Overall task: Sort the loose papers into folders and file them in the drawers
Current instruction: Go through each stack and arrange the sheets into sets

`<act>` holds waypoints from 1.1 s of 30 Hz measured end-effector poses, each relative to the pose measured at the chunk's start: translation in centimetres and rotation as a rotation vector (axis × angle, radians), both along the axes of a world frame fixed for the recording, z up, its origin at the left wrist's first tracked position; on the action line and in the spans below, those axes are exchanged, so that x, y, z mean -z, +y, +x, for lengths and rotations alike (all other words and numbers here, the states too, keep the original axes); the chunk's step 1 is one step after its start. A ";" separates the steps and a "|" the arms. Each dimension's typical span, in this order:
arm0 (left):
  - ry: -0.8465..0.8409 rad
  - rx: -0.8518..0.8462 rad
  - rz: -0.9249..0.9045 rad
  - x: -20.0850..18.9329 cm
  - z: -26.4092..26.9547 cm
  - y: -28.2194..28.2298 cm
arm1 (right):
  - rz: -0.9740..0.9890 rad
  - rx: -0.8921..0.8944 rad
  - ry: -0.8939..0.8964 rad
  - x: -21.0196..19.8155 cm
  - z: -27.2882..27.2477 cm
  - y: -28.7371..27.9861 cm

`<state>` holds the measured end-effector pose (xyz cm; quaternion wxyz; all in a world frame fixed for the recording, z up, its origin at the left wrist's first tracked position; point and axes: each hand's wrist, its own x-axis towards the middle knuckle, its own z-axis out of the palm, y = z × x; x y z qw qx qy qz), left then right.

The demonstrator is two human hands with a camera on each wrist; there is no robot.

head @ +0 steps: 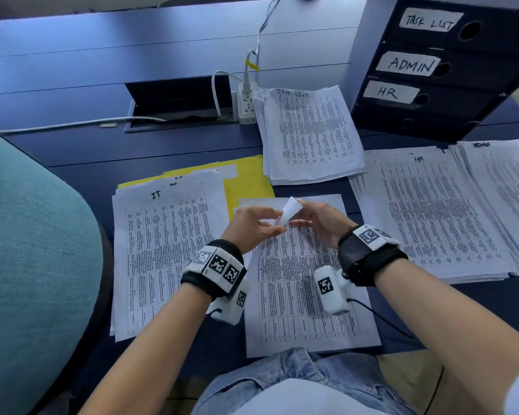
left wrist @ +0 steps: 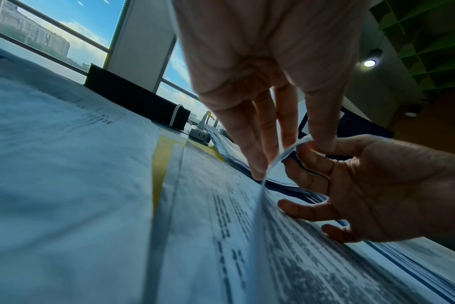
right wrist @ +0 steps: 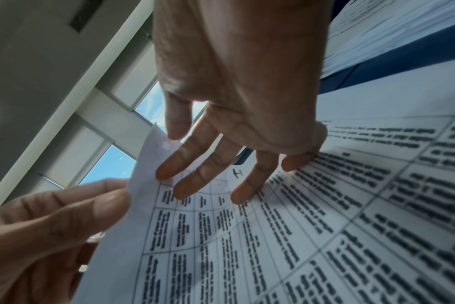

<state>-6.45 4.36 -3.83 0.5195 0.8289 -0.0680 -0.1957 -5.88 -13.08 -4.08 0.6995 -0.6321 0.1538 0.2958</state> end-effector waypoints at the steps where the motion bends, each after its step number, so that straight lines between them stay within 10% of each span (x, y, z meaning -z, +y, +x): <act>1: 0.004 0.003 -0.004 -0.1 0.0 0.0 | -0.005 -0.020 0.003 -0.2 0.0 0.1; 16: 0.011 0.020 -0.061 -0.6 -0.2 0.3 | -0.019 -0.109 0.034 -0.2 0.0 0.0; 33: 0.060 -0.129 0.076 1.2 1.1 1.6 | 0.117 0.277 -0.067 1.2 -0.7 -1.0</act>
